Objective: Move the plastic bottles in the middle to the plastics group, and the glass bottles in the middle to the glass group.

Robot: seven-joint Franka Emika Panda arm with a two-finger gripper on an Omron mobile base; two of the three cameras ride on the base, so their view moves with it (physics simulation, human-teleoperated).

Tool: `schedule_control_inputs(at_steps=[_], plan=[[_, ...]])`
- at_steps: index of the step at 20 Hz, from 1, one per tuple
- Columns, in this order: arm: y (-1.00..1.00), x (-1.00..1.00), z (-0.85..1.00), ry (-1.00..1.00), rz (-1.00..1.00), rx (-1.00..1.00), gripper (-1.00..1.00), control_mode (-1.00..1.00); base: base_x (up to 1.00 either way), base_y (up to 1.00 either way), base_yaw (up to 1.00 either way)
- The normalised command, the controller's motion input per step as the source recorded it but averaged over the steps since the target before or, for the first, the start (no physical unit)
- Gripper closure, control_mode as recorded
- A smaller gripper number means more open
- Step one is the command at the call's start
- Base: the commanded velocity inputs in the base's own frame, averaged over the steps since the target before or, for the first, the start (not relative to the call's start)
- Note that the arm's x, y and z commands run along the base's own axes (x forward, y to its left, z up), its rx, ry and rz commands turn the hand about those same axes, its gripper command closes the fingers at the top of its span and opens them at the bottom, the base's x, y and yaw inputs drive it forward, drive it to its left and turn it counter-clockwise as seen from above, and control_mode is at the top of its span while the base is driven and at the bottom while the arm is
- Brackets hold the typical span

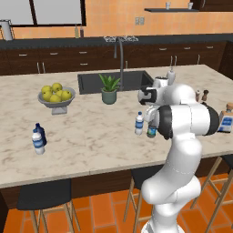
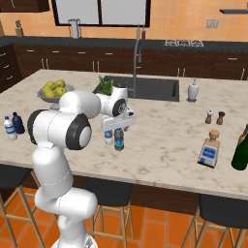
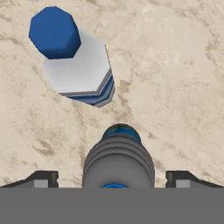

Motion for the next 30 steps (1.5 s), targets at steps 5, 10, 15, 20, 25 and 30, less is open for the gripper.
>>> schedule_control_inputs(at_steps=[5, 10, 15, 20, 25, 30], plan=[[0.00, -0.02, -0.21, 0.00, 0.00, 0.00, 1.00, -1.00, 0.00, 0.00, 0.00], [0.06, -0.52, 0.17, -0.10, 0.08, 0.06, 1.00, -1.00, 0.00, 0.00, 0.00], [0.50, -0.60, 0.04, 0.01, 0.00, 0.03, 1.00, -1.00, 0.00, 0.00, 0.00], [0.99, -0.18, 0.05, 0.09, 0.00, 0.00, 1.00, -1.00, 0.00, 0.00, 0.00], [1.00, -0.02, 0.03, 0.07, 0.00, 0.00, 1.00, -1.00, 0.00, 0.00, 0.00], [1.00, 0.02, 0.05, 0.01, 0.00, 0.00, 1.00, -1.00, 0.00, 0.00, 0.00]])
